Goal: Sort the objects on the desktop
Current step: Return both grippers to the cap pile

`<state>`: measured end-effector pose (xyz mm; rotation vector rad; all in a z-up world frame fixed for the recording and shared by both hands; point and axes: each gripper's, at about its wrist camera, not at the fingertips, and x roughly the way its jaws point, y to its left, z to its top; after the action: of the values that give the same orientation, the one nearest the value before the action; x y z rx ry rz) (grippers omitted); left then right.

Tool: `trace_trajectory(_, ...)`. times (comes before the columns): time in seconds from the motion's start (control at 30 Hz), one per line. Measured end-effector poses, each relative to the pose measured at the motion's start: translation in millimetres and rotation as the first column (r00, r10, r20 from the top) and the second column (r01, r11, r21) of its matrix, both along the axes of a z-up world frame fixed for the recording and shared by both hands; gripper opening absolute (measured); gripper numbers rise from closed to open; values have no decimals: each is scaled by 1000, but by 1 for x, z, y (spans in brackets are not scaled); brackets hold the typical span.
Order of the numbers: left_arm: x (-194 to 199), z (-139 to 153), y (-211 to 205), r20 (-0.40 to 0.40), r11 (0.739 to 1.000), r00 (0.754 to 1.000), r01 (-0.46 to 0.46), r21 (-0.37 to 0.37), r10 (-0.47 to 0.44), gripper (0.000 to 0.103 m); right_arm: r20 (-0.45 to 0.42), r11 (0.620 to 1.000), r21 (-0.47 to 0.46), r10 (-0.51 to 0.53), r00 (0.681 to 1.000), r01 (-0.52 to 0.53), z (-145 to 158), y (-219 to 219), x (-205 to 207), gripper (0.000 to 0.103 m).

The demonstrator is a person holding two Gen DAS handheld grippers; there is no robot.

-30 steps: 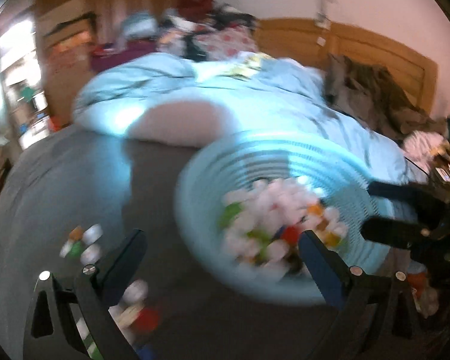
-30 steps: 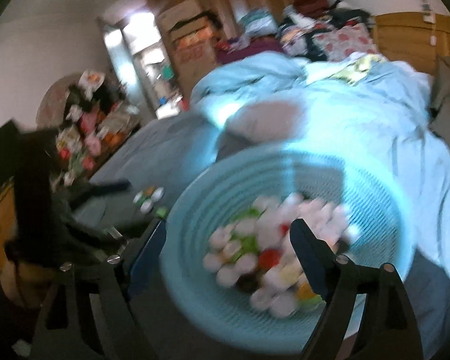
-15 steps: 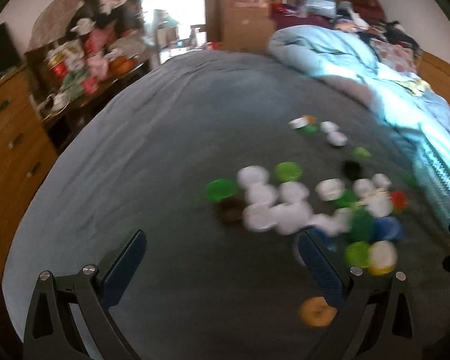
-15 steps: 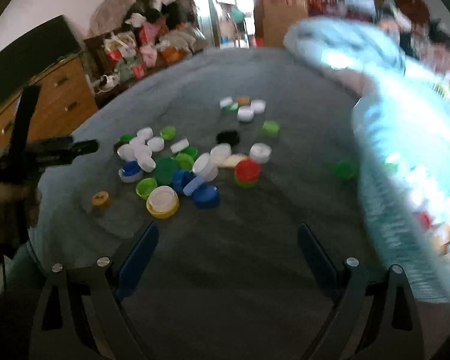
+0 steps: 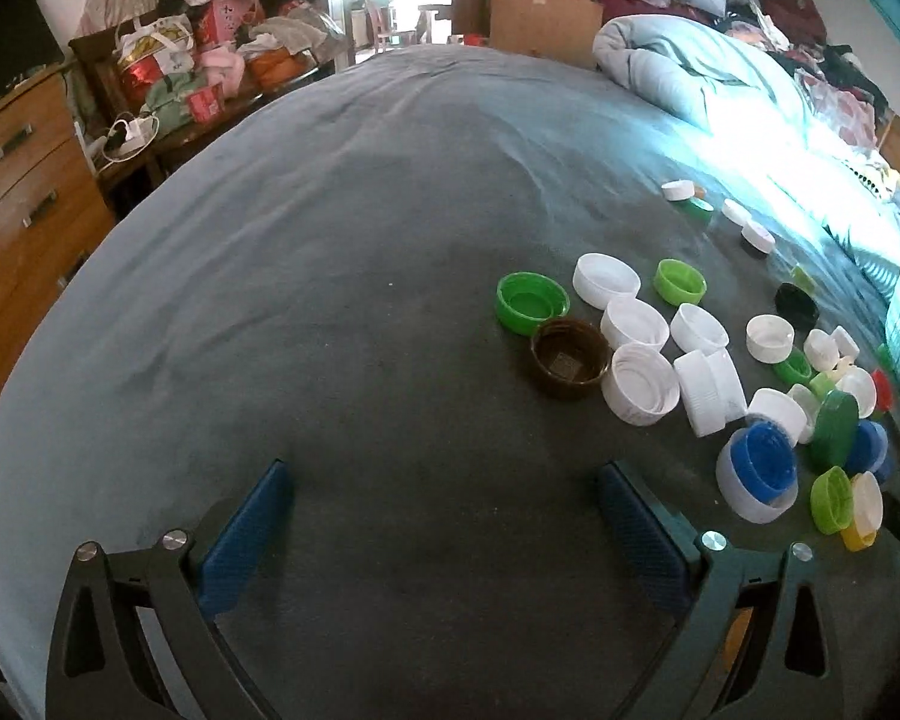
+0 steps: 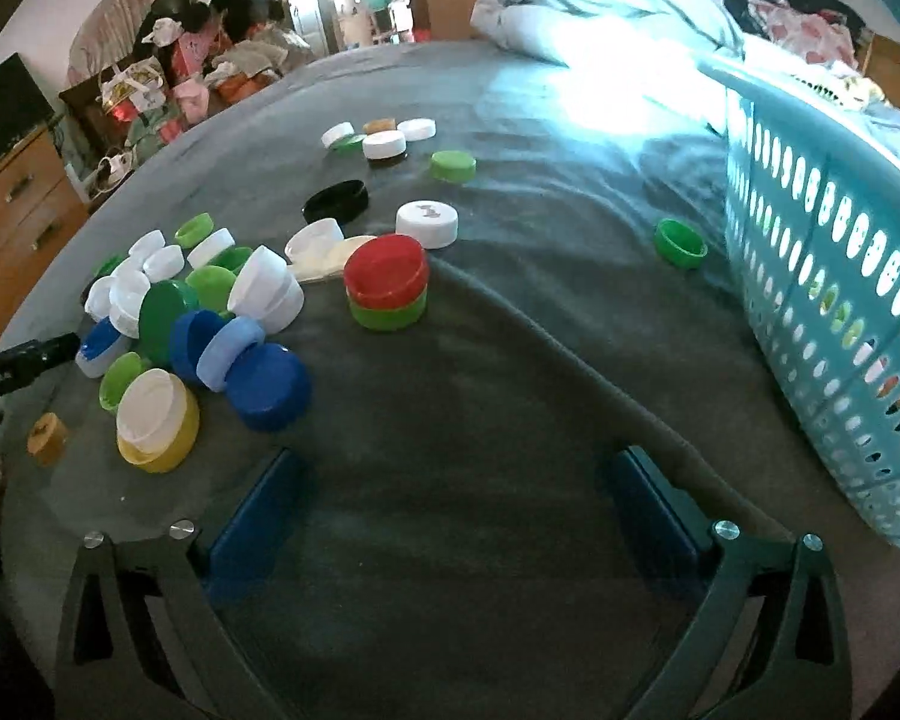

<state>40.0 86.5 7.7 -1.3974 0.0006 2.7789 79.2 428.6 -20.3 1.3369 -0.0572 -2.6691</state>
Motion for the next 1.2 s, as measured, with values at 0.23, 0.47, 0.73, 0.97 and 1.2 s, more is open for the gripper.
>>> trace_trajectory(0.23, 2, 0, -2, -3, 1000, 1000, 4, -12, -4, 103, -17, 1000, -28, -2, 1000, 2, 0, 3, 1, 102)
trace_trajectory(0.47, 0, 1, -2, -7, 1000, 1000, 6, -12, -6, 103, -17, 999, -37, -2, 1000, 1, -1, 2, 0, 102)
trace_trajectory(0.73, -1, 1, -2, -8, 1000, 1000, 7, -10, -7, 103, -17, 999, -38, -1, 1000, 0, 0, 2, -1, 102)
trace_trajectory(0.97, -1, 1, -2, -8, 1000, 1000, 7, -8, -7, 103, -18, 999, -38, -1, 1000, 0, 0, 2, -1, 102)
trace_trajectory(1.2, -2, 1, -2, -7, 1000, 1000, 8, -9, -8, 103, -18, 999, -38, -1, 1000, 0, -1, 1, -1, 102)
